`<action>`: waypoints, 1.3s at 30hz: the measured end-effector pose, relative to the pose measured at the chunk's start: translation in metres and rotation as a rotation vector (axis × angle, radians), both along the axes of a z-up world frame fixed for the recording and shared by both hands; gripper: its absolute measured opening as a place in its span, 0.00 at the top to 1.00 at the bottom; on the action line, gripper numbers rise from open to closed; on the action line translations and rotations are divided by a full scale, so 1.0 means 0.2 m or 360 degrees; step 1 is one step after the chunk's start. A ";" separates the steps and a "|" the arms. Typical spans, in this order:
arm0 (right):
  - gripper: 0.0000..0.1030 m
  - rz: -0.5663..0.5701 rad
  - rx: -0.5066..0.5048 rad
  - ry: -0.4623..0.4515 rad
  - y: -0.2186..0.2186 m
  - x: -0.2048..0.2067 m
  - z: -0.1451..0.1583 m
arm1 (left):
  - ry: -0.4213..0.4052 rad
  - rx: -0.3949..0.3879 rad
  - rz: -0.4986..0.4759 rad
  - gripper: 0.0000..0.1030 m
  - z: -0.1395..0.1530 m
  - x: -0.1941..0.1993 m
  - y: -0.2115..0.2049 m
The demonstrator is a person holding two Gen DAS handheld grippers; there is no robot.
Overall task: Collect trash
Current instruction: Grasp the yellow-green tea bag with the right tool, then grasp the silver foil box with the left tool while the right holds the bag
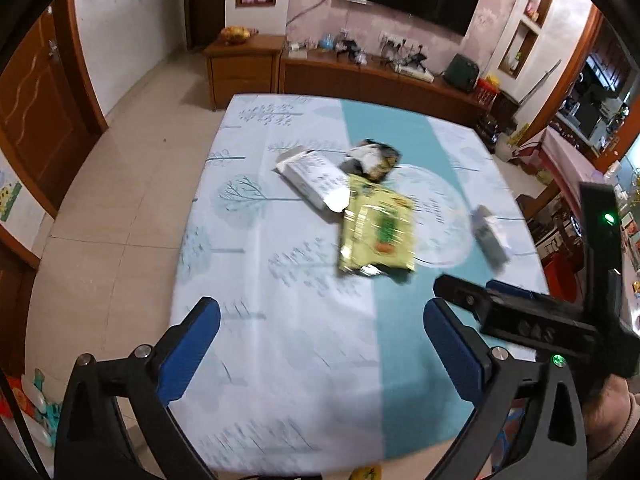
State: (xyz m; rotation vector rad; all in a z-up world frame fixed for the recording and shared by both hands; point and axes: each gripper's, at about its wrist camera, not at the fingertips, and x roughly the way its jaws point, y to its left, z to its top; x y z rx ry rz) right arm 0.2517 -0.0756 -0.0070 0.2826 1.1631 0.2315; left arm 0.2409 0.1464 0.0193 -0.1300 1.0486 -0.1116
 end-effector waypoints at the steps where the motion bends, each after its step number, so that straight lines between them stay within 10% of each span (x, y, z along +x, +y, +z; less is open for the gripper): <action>1: 0.07 -0.0023 -0.0021 0.0028 0.03 0.08 -0.04 | 0.0030 -0.0001 -0.0009 0.02 -0.05 0.08 0.04; 12: 0.04 -0.0297 -0.0253 0.0348 0.17 0.62 -0.51 | 0.0226 -0.0036 -0.0047 0.02 -0.37 0.64 0.23; 21: 0.02 -0.0267 -0.0550 0.0276 0.32 0.66 -0.56 | 0.0259 -0.0078 -0.0084 0.02 -0.42 0.86 0.21; 23: 0.14 -0.0250 -0.0566 0.0237 0.33 0.63 -0.54 | 0.0262 -0.0101 -0.0081 0.02 -0.42 0.90 0.20; 25: 0.74 -0.0196 -0.0578 0.0147 0.36 0.61 -0.50 | 0.0270 -0.0128 -0.0078 0.02 -0.43 0.94 0.19; 26: 0.87 -0.0155 -0.0561 0.0131 0.37 0.59 -0.49 | 0.0279 -0.0141 -0.0080 0.02 -0.44 0.96 0.18; 39: 0.91 -0.0423 -0.0150 0.0194 0.01 0.47 -0.40 | 0.0470 -0.0235 -0.0001 0.02 -0.57 1.26 -0.06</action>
